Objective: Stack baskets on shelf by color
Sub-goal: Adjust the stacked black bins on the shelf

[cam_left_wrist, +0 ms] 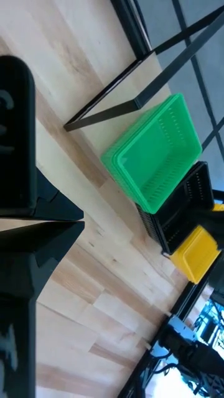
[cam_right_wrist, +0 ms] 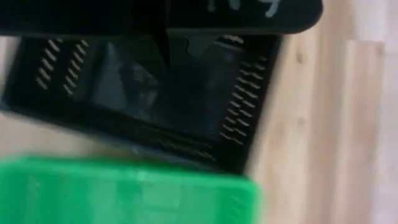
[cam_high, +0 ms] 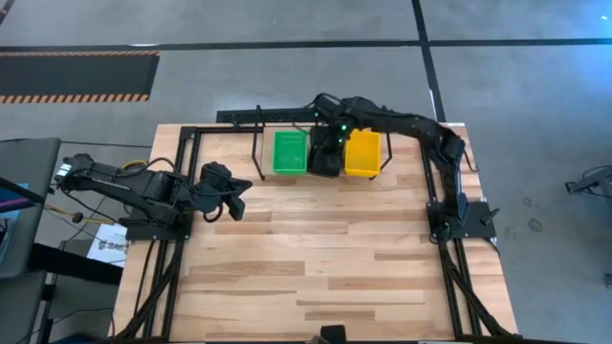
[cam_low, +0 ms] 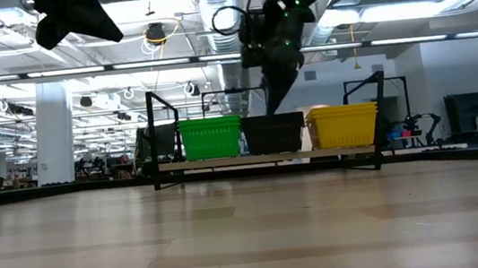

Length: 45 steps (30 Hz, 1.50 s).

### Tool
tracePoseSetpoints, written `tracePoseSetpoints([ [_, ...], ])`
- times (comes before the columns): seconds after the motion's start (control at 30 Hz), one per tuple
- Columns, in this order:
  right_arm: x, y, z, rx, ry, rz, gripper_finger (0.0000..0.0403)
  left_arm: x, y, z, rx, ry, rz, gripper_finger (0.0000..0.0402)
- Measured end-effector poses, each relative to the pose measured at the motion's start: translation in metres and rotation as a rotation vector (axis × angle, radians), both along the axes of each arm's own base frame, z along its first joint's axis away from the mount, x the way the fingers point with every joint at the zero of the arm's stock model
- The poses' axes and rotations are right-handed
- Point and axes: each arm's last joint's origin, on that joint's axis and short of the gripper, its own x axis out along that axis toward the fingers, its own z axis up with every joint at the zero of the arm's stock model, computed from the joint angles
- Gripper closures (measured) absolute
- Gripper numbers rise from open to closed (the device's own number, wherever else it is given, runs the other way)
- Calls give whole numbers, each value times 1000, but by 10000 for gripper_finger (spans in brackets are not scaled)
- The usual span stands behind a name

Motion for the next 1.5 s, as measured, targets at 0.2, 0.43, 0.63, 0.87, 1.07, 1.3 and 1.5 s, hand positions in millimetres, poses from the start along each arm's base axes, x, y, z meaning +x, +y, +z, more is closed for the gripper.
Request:
tracePoseSetpoints([
  [0.2,-9,-21,-2,-7,-4,-48,403,0,0,0,13,8,-11,401],
  [0.43,-11,-39,-11,-28,-25,-65,403,0,0,0,13,3,-9,401],
  [0.63,-3,-44,-23,-39,-44,-32,403,1,0,1,14,-6,3,401],
  [0.87,6,-43,-43,-18,-15,11,403,0,0,1,3,-16,17,402],
  [1.07,11,-33,-40,-11,-26,34,403,0,1,1,16,-18,31,401],
  [1.3,15,-6,-40,75,31,99,403,0,1,1,20,-19,35,402],
  [1.5,25,20,-41,91,57,163,403,0,1,1,20,-19,35,401],
])
